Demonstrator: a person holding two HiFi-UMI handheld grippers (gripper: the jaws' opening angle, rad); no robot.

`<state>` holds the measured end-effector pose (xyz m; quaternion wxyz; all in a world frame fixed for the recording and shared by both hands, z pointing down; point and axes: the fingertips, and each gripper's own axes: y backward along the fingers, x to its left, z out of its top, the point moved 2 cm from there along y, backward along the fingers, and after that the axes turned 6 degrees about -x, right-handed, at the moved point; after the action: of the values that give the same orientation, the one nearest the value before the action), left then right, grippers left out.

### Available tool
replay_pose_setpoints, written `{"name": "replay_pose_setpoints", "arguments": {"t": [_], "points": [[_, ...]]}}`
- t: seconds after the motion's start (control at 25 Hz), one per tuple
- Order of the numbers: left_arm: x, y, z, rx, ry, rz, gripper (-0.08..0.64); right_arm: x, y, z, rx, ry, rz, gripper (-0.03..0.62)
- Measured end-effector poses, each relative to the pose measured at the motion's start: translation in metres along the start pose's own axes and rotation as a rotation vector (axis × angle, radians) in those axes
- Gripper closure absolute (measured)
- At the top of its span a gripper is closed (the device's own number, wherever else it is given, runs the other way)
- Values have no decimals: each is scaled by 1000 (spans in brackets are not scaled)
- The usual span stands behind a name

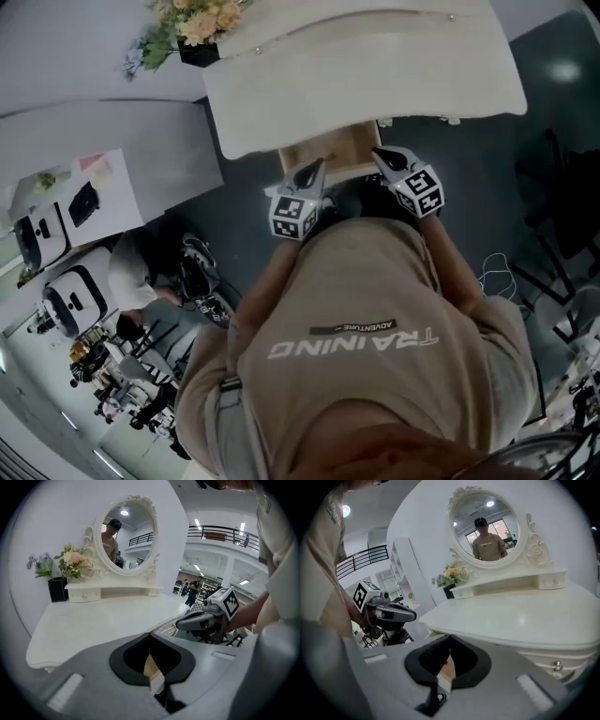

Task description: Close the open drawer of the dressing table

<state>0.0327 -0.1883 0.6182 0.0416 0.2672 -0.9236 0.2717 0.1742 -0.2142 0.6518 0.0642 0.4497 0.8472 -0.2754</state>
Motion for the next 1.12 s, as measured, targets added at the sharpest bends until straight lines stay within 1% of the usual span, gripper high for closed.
{"name": "replay_pose_setpoints", "arguments": {"t": [0.08, 0.16, 0.24, 0.32, 0.4, 0.52, 0.6, 0.68, 0.76, 0.84, 0.88, 0.92, 1.0, 1.08, 1.12], "points": [[5, -11, -2, 22, 45, 21, 560, -18, -8, 3, 27, 3, 42, 589], [13, -16, -10, 46, 122, 62, 560, -32, -14, -2, 73, 19, 86, 589], [24, -12, -27, 73, 199, 115, 560, -37, -17, -16, 128, 43, 127, 588], [37, -3, -49, 114, 234, 161, 560, -36, -21, -29, 172, 37, 163, 588], [42, 9, -75, 163, 258, 179, 560, -31, -21, -40, 205, 18, 185, 589], [39, 27, -113, 214, 308, 154, 560, -20, -21, -62, 243, 46, 194, 589], [37, 35, -130, 233, 324, 124, 560, -12, -21, -73, 251, 53, 205, 588], [29, 42, -144, 260, 316, 68, 560, -1, -16, -80, 256, 41, 229, 588], [18, 50, -162, 320, 286, -10, 560, 11, -7, -95, 298, 8, 245, 588], [13, 59, -182, 392, 258, -72, 560, 20, 0, -116, 355, -40, 233, 588], [15, 61, -189, 416, 252, -90, 560, 22, 1, -126, 380, -59, 219, 588], [21, 60, -193, 430, 257, -99, 560, 22, -1, -135, 406, -72, 206, 588], [35, 54, -202, 439, 293, -99, 560, 21, -6, -158, 475, -85, 199, 588], [42, 53, -214, 439, 346, -95, 560, 28, -7, -181, 551, -96, 220, 588], [44, 53, -218, 437, 370, -92, 560, 33, -7, -188, 574, -110, 233, 588]]}}
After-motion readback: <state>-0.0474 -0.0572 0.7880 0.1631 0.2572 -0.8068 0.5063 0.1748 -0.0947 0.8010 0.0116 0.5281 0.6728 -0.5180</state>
